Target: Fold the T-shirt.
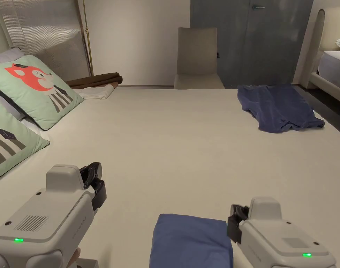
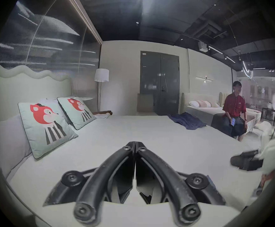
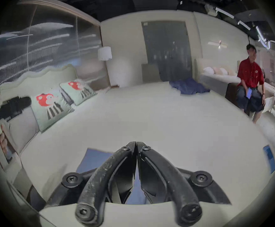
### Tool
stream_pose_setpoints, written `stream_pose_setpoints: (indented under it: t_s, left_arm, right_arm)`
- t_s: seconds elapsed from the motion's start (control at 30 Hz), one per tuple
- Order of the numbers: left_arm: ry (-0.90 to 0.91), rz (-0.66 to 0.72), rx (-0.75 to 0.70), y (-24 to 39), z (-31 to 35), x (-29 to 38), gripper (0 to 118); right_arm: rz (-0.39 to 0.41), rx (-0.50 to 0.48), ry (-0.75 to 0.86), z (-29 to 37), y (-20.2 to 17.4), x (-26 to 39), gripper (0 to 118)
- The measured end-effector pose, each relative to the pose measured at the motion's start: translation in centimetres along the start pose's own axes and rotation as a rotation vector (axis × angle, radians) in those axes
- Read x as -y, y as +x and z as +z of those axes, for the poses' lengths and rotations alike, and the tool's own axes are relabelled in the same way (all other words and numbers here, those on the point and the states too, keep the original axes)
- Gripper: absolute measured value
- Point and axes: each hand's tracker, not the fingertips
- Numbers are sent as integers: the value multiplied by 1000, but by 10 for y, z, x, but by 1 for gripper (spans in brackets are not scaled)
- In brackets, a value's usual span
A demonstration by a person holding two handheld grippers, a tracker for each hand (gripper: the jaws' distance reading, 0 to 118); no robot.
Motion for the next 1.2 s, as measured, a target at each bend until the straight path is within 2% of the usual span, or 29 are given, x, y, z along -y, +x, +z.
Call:
stream_pose_setpoints:
  t_s: [0.3,0.43,0.6,0.63,0.67,0.7,0.77,0.93,1.2]
  left_arm:
    - [-86,31,44,-1,-6,20,0]
    - [-190,100,106,1,-16,38,0]
    - [-396,298,251,4,-41,68,2]
    - [-438,346,277,5,-47,74,12]
    - [-465,399,302,5,-52,80,35]
    - [-516,464,333,4,-59,86,37]
    - [-600,555,325,1,-73,98,37]
    - [-763,704,469,-7,-99,120,37]
    - [-758,911,583,-31,-107,144,37]
  right_arm:
    - [26,-34,-324,-67,-11,59,0]
    - [22,-31,-298,-73,-11,67,0]
    - [31,-20,-330,-74,-14,61,0]
    - [32,-20,-328,-73,-14,61,0]
    - [30,-20,-325,-73,-13,62,0]
    - [24,-22,-321,-72,-12,63,0]
    - [15,-25,-315,-70,-11,64,0]
    - [7,-31,-314,-70,-10,63,0]
    - [-2,-38,-306,-70,-8,65,0]
